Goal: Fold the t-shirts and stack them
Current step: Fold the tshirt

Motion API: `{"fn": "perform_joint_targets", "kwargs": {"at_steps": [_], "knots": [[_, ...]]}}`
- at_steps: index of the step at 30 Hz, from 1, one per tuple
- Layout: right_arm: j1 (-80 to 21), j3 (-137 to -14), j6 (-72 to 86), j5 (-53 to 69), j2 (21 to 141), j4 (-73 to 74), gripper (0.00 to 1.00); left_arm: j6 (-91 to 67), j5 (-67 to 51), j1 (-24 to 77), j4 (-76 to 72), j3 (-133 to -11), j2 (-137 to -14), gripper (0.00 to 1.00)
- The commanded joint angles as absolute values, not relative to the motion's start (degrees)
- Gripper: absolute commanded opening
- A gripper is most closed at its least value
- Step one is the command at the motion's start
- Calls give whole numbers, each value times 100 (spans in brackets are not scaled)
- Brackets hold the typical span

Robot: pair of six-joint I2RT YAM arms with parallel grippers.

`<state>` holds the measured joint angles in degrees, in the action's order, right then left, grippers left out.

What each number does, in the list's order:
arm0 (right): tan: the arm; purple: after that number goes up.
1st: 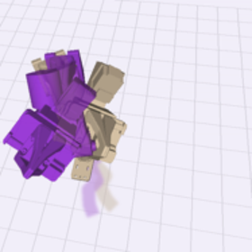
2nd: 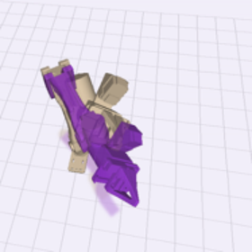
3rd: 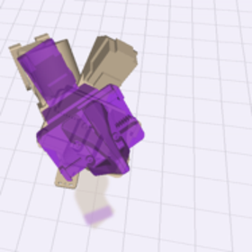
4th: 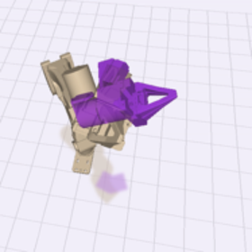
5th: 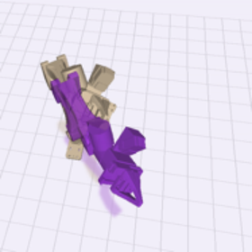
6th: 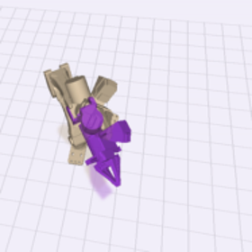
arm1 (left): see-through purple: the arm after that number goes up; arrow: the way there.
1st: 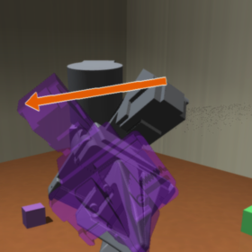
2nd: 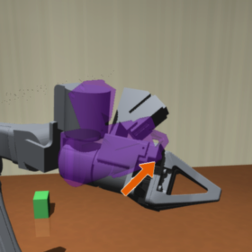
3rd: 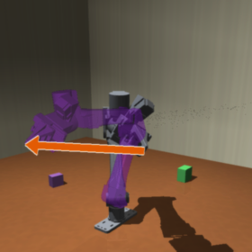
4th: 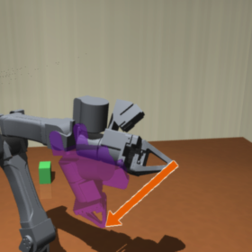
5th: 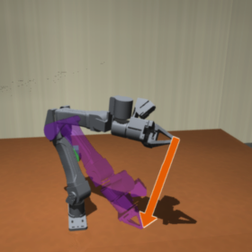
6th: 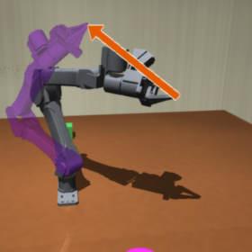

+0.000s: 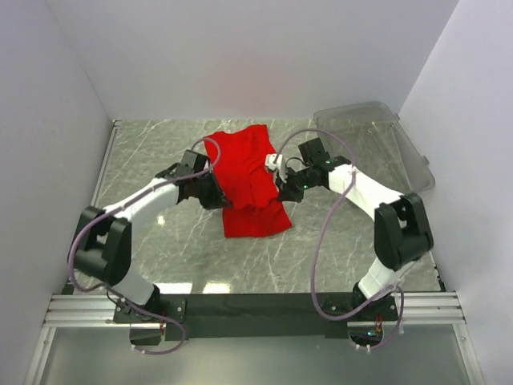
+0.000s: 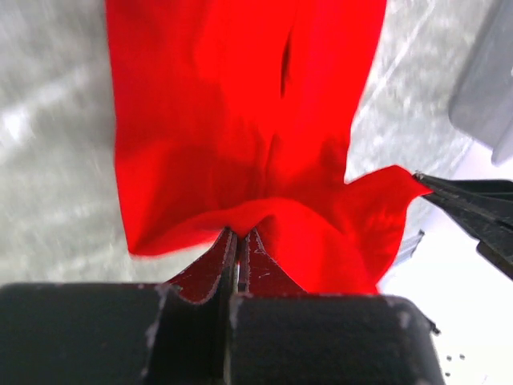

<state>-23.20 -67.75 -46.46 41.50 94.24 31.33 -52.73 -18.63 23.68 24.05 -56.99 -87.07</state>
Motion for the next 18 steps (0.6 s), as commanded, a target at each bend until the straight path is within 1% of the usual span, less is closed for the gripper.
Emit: {"fn": "perform_joint_targets", "kwargs": {"at_steps": [1, 7, 18], "knots": [[-2233, -7294, -4026, 3815, 9702, 2760, 0, -4782, -1960, 2127, 2574, -6292, -9016, 1], [-2153, -7777, -3648, 3437, 10265, 2540, 0, -4430, -2030, 1697, 2812, -6714, -9518, 1], [-2145, -8780, -3305, 2830, 11267, 2672, 0, -3973, -2171, 1433, 3172, -7776, -10730, 1]]}}
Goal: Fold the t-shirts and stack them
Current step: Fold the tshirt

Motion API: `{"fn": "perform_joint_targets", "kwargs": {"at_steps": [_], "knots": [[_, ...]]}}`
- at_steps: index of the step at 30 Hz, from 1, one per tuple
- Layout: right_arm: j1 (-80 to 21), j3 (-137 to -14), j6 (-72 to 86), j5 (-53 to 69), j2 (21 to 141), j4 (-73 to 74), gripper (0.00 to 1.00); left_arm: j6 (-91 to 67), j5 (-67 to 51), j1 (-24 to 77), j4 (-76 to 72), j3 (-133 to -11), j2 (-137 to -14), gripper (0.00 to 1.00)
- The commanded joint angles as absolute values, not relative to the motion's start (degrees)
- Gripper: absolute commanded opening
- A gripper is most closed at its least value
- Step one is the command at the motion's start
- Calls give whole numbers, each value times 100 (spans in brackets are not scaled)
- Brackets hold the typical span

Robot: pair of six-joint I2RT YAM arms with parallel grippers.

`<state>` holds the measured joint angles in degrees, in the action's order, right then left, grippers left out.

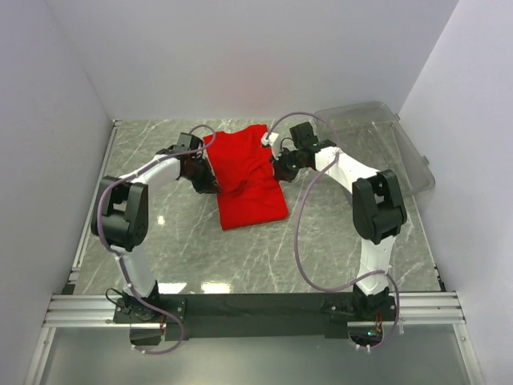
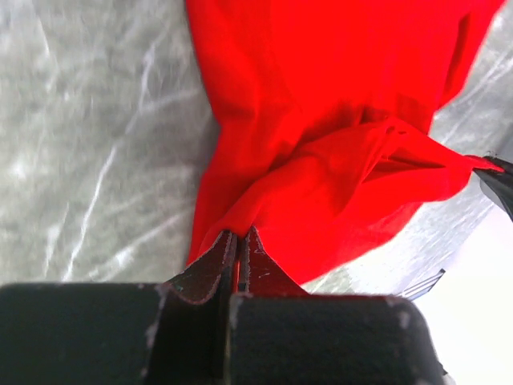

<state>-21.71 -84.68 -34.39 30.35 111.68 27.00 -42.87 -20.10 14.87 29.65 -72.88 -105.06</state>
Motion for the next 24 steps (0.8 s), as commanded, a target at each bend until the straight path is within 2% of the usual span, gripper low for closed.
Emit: {"fn": "perform_joint_targets", "kwargs": {"at_steps": [1, 11, 12, 14, 20, 21, 22, 24], "knots": [[-2145, -8789, -3313, 2813, 11285, 2681, 0, -3947, -2197, 1433, 3225, -7883, -10810, 1], [-2145, -8850, -3174, 2541, 11469, 2584, 0, -3885, -2250, 1415, 3313, -8271, -11171, 1], [-2153, -8911, -3138, 2479, 11505, 2584, 1, -3885, -2224, 1415, 3322, -8271, -11206, 1], [-2153, -9026, -2902, 2321, 11627, 2636, 10, -3902, -2162, 1415, 3348, -8288, -11224, 1], [-2145, -9413, -2550, 2267, 11759, 2593, 9, -3867, -2065, 1354, 3427, -8455, -11188, 1], [-2153, -9500, -2523, 2294, 11803, 2654, 11, -3850, -2083, 1345, 3506, -8551, -11241, 1], [-2145, -9736, -2522, 2320, 11865, 2750, 21, -3832, -2092, 1345, 3559, -8604, -11267, 2], [-2145, -10035, -2487, 2277, 12023, 2961, 38, -3788, -2039, 1336, 3656, -8701, -11285, 14]]}}
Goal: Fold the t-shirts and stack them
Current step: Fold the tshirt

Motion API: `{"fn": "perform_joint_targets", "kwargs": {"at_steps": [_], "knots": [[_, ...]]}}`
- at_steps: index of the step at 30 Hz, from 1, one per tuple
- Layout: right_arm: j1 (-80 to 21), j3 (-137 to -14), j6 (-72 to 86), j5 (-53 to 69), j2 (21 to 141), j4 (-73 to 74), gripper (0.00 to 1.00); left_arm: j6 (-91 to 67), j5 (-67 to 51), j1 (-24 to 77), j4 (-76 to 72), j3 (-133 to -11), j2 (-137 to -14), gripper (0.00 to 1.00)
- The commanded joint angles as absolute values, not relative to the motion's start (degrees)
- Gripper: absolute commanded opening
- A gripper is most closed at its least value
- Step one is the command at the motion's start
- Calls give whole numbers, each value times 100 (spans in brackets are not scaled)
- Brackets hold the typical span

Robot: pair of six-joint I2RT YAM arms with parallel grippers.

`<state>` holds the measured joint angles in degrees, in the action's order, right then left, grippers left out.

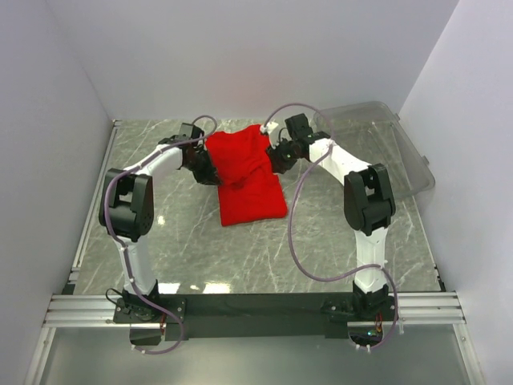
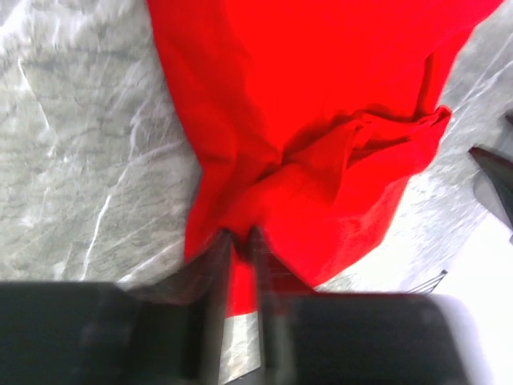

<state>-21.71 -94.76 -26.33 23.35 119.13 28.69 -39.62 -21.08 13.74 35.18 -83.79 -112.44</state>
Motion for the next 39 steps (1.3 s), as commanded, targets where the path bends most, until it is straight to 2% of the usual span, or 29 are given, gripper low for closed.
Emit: {"fn": "perform_joint_targets", "kwargs": {"at_steps": [1, 5, 6, 7, 9, 11, 15, 16, 17, 18, 19, 22, 25, 29, 39], "knots": [[-2136, -10098, -2487, 2242, 12084, 3066, 50, -3797, -2004, 1336, 3665, -8710, -11276, 27], [-2057, -10090, -2549, 2092, 11963, 3067, 68, -3814, -1776, 1275, 3709, -8797, -10926, 51], [-2013, -10055, -2540, 2109, 11901, 3059, 69, -3806, -1723, 1257, 3718, -8815, -10847, 52], [-1900, -10020, -2549, 2231, 11752, 3015, 70, -3788, -1627, 1248, 3770, -8850, -10759, 58], [-1820, -9836, -2715, 2687, 11550, 3058, 69, -3753, -1459, 1204, 3788, -8842, -10442, 60], [-1758, -9678, -3469, 3650, 11260, 3469, 62, -3674, -1406, 1187, 3736, -8641, -10083, 62], [-1758, -8941, -4762, 4762, 10829, 4235, 40, -3595, -1862, 1187, 3218, -7737, -9476, 60], [-1767, -8869, -5129, 4877, 10698, 4419, 35, -3603, -2333, 1195, 3086, -7508, -9344, 58], [-1784, -8799, -5289, 4956, 10627, 4812, 34, -3647, -2529, 1221, 2850, -7062, -9099, 56], [-1793, -8659, -5535, 5053, 10548, 5025, 34, -3665, -2688, 1239, 2822, -6849, -8984, 55], [-1802, -8501, -5990, 5028, 10303, 5175, 38, -3648, -2916, 1274, 2830, -6664, -8878, 55], [-1959, -7544, -6545, 4528, 9671, 4853, 50, -3735, -3023, 1450, 2822, -5873, -8482, 56], [-2310, -6734, -6819, 3880, 9274, 4150, 56, -4050, -3138, 1617, 2479, -5047, -8122, 56], [-2768, -6232, -6856, 2973, 9246, 3124, 59, -4420, -3173, 1880, 1908, -4475, -7989, 57], [-3041, -6170, -6847, 2452, 9650, 2567, 61, -4614, -2497, 2382, 1836, -4764, -8683, 60]]}}
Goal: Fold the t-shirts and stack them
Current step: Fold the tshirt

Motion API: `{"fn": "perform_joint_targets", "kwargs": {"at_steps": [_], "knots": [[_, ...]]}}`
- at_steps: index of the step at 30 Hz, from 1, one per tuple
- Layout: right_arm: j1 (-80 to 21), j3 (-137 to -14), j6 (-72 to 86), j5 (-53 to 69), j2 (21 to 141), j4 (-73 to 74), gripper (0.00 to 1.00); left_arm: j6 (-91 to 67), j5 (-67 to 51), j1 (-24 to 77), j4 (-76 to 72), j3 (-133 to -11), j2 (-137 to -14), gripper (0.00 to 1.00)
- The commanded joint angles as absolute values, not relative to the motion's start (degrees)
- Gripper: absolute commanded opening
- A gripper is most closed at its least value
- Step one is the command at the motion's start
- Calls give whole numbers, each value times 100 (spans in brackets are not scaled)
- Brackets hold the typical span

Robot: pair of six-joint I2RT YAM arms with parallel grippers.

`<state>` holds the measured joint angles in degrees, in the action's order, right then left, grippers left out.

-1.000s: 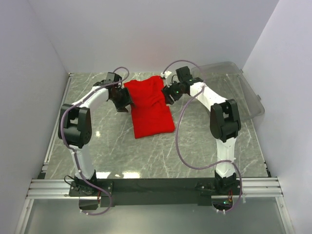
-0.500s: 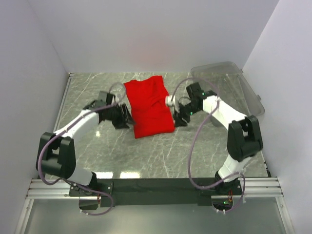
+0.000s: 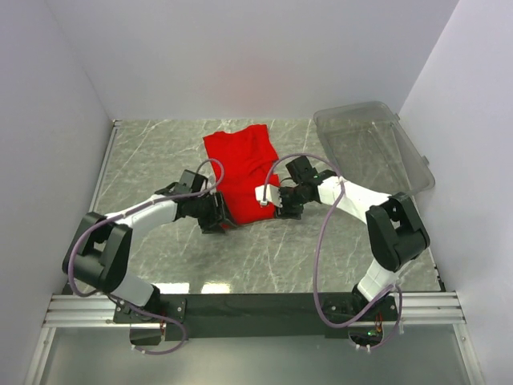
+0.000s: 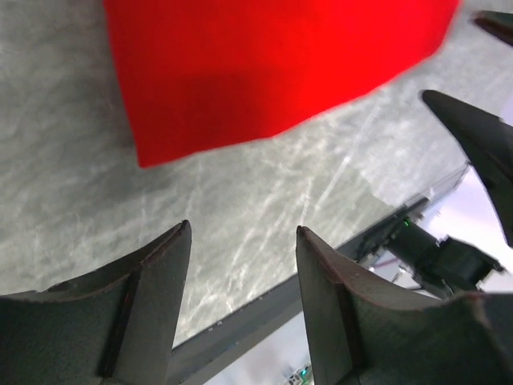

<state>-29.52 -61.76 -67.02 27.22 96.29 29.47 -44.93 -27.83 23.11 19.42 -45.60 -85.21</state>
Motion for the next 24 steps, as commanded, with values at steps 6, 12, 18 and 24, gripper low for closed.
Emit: {"fn": "perform_joint_targets", "kwargs": {"at_steps": [6, 12, 18, 24], "knots": [[-3050, -6091, -6689, 2417, 9756, 2400, 61, -4693, -1882, 2382, 2144, -4992, -8868, 62], [-3050, -6064, -6592, 2399, 9808, 2303, 61, -4737, -1679, 2382, 2100, -5238, -9219, 62], [-3050, -6065, -6670, 2487, 9783, 2382, 62, -4737, -1539, 2391, 2285, -5388, -9606, 59], [-3059, -5968, -6926, 2567, 9782, 2514, 63, -4676, -1485, 2391, 2338, -5335, -9861, 55]]}}
